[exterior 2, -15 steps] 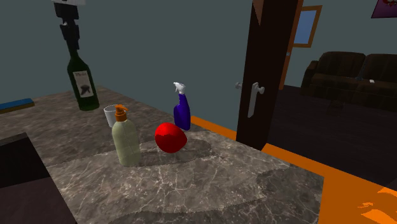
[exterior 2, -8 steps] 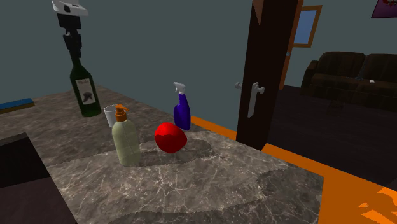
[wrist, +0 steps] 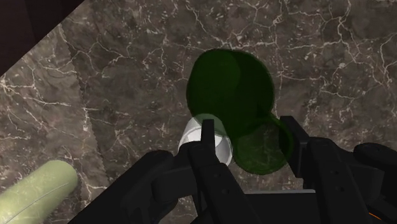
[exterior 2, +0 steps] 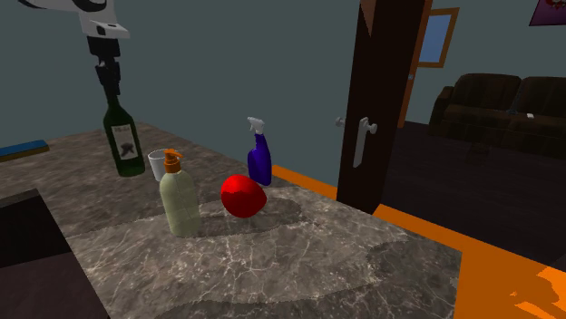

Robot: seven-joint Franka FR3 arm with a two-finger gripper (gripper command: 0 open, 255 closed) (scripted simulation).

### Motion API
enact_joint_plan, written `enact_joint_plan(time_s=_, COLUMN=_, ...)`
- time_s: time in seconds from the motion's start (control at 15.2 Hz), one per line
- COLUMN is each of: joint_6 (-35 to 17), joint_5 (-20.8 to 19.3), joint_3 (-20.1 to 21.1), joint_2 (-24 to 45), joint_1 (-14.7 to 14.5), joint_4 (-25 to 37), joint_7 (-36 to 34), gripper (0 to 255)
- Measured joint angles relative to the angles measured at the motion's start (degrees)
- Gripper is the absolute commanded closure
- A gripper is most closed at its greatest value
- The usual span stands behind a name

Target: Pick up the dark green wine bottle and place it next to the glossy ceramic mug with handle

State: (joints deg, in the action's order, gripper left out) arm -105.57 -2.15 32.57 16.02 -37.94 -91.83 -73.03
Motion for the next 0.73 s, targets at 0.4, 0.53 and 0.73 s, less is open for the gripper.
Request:
enact_joint_plan(time_s=0.4, joint_6=-2.8, joint_5=-0.1, joint_3=-0.1, joint_2=0.2, joint_1=0.2, joint_4=-2.6, joint_7=0.2, gripper=255)
enact_joint_plan(time_s=0.53, joint_6=-2.8, joint_5=-0.1, joint_3=-0.1, joint_2=0.2, joint_1=0.2, joint_4=-2.6, joint_7=0.2, gripper=255)
enact_joint_plan(time_s=0.73, joint_6=-2.9, joint_5=-0.1, joint_3=-0.1, joint_2=0.2, joint_1=0.2, joint_4=-2.7, joint_7=0.2, gripper=0)
